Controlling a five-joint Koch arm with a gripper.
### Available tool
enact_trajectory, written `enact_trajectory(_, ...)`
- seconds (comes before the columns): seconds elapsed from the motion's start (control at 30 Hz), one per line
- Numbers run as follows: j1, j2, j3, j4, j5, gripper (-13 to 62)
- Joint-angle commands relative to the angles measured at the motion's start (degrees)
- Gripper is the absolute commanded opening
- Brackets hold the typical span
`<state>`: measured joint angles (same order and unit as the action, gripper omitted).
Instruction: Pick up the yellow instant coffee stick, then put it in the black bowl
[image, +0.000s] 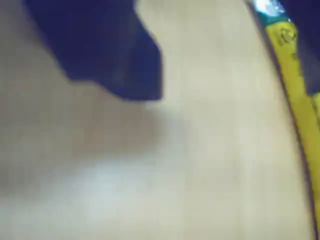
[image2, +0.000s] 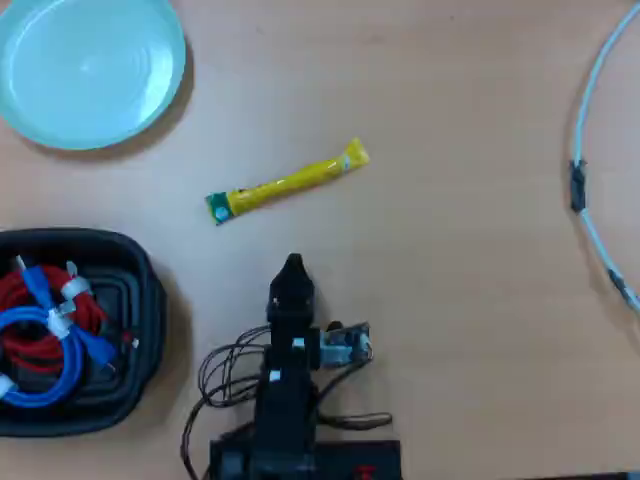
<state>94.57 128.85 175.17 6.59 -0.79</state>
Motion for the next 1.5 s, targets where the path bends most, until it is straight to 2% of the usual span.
enact_trajectory(0.0,-8.6,0.9,-4.3,4.6,-3.9,30.4)
enact_trajectory(0.7,-9.2,0.8,-8.5,9.3,-4.3,30.4)
enact_trajectory(1.07,-11.3,0.4,-36.9,46.5,-4.6,30.4)
enact_trajectory(1.2,-11.1,-1.3,-50.5,58.2,-9.7,30.2)
enact_trajectory(1.47,-9.7,-28.3,-79.2,73.3,-15.6,29.5)
